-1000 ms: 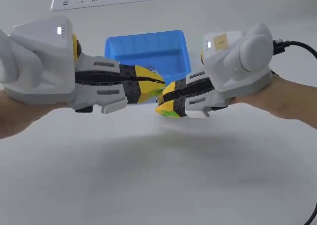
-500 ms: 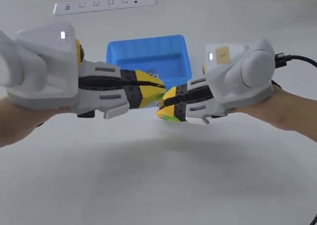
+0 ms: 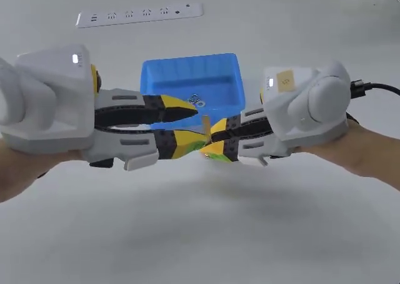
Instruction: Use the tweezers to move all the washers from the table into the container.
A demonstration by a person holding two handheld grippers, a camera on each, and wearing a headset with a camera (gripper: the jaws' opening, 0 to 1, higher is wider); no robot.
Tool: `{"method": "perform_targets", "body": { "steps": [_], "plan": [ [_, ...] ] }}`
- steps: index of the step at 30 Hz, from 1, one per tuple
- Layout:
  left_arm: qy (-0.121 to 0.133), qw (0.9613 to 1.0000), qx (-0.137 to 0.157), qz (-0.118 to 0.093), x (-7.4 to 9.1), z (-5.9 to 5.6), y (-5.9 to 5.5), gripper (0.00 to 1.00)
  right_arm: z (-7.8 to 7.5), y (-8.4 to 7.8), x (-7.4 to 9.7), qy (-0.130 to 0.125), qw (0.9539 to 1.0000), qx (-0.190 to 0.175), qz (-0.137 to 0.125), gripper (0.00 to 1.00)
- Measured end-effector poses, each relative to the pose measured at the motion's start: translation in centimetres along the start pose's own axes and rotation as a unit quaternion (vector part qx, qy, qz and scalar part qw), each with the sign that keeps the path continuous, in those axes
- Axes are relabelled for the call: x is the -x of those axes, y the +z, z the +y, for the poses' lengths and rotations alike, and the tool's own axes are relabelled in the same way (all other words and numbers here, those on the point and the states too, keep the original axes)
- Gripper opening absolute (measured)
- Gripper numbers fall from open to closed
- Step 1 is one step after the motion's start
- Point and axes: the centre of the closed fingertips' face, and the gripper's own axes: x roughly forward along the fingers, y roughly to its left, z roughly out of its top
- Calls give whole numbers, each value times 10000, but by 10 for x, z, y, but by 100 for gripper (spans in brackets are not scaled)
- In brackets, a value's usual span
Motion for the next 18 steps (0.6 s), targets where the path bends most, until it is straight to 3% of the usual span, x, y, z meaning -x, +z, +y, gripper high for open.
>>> {"method": "perform_targets", "body": {
  "steps": [9,14,18],
  "plan": [
    [531,9978,379,-150,30,-10,-6,39,-5,26,20,-176,9997,11,-176,9],
    [827,9942,635,-270,48,-14,-12,51,-12,45,33,-277,9991,94,-296,10],
    [1096,9890,890,-447,62,-18,-18,59,-19,58,41,-338,9986,129,-375,10]
  ]
}}
